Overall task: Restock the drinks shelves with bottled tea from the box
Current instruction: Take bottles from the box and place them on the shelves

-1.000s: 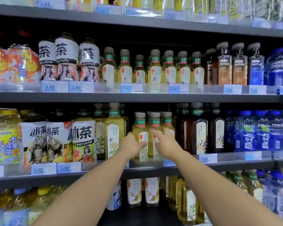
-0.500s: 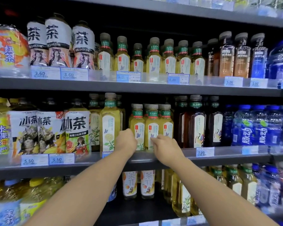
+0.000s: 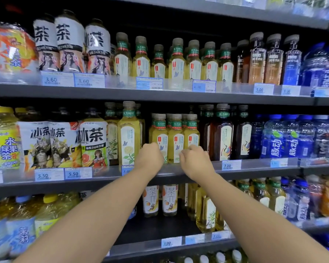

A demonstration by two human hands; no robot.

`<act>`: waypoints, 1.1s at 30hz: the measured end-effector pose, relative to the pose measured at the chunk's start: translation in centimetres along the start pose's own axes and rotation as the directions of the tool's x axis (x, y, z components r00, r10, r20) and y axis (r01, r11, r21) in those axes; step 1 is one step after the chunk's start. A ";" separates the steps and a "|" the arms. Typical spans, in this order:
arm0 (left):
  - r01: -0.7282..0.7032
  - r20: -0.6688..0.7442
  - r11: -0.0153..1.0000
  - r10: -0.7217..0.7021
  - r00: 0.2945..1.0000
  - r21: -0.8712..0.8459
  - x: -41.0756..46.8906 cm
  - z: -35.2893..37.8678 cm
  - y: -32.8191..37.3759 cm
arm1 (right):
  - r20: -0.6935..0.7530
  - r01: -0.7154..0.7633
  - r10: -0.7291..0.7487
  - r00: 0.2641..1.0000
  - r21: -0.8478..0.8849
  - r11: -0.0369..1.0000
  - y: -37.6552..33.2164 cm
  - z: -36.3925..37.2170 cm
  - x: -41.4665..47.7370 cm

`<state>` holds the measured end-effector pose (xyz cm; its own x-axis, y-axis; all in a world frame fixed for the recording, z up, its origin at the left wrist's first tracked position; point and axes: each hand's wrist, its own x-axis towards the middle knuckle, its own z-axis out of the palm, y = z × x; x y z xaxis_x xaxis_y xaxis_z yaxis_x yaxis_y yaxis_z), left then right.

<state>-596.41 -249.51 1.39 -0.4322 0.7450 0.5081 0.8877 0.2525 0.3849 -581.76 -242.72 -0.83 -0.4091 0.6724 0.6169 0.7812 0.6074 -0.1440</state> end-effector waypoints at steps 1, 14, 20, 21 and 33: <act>-0.044 -0.011 0.999 0.044 0.999 0.025 -1.2 -0.7 0.1 | -0.060 0.016 -0.019 0.998 -0.057 0.998 0.0 -0.9 -1.0; -0.058 0.313 0.996 0.079 0.947 -0.075 -21.1 2.0 1.2 | 0.327 -0.012 0.028 0.944 -0.051 0.999 -0.4 -5.7 -21.5; -0.142 0.523 0.982 0.056 0.850 0.126 -33.8 13.3 -1.8 | 0.530 -0.125 0.109 0.841 -0.007 0.992 1.6 4.5 -36.7; -0.174 0.544 0.973 0.066 0.837 0.149 -36.1 15.2 -3.0 | 0.571 -0.154 0.128 0.811 -0.004 0.988 2.1 6.3 -39.2; -0.095 0.665 0.990 -0.002 0.747 0.109 -50.1 28.4 -18.0 | 0.950 -0.349 0.239 0.202 -0.158 0.924 2.2 27.4 -54.5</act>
<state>-586.21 -273.84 -52.85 -0.2188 0.9665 -0.1340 0.9366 0.2465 0.2489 -570.65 -266.45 -55.98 -0.3440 0.6830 -0.6444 0.9389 0.2598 -0.2259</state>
